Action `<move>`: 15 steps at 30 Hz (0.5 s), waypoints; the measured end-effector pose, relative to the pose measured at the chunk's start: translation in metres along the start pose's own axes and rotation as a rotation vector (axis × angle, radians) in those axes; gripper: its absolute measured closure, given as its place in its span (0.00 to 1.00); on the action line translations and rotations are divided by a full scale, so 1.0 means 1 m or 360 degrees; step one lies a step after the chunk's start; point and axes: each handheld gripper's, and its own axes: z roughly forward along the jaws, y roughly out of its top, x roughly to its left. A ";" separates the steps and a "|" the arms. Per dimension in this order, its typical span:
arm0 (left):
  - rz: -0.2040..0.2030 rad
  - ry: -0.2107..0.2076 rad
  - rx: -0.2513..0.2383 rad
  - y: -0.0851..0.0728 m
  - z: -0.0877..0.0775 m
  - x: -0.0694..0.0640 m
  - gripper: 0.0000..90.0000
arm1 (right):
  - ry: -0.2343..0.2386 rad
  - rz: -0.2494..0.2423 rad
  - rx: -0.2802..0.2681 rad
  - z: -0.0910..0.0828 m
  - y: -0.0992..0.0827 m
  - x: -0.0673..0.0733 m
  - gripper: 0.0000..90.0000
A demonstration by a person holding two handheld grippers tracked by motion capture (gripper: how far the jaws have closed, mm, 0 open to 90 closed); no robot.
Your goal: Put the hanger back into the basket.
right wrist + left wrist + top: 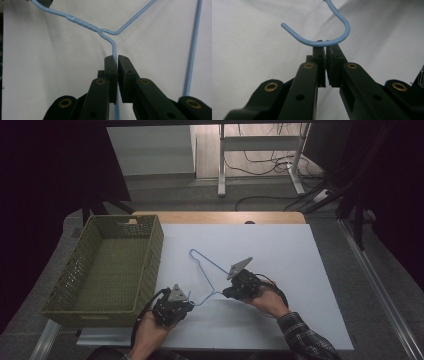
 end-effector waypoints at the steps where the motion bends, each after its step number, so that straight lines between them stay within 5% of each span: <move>1: -0.0008 -0.0010 -0.0001 0.000 0.000 0.001 0.96 | 0.0004 0.0021 0.0004 0.000 0.000 0.000 0.88; 3: -0.0013 -0.0023 -0.0008 0.000 0.000 0.001 0.95 | -0.0041 0.0001 0.0032 -0.001 0.000 0.003 0.74; 6: -0.0011 -0.0023 -0.0039 0.002 -0.002 0.001 0.93 | -0.0116 -0.0009 0.0081 0.003 0.001 0.011 0.68; 10: 0.0003 -0.0023 -0.0052 0.002 -0.003 0.000 0.91 | -0.0206 -0.0027 0.0189 0.012 0.004 0.015 0.93; 15: -0.0019 -0.0023 -0.0049 0.004 -0.001 0.003 0.78 | -0.0224 -0.0037 0.0133 0.005 0.005 0.017 0.96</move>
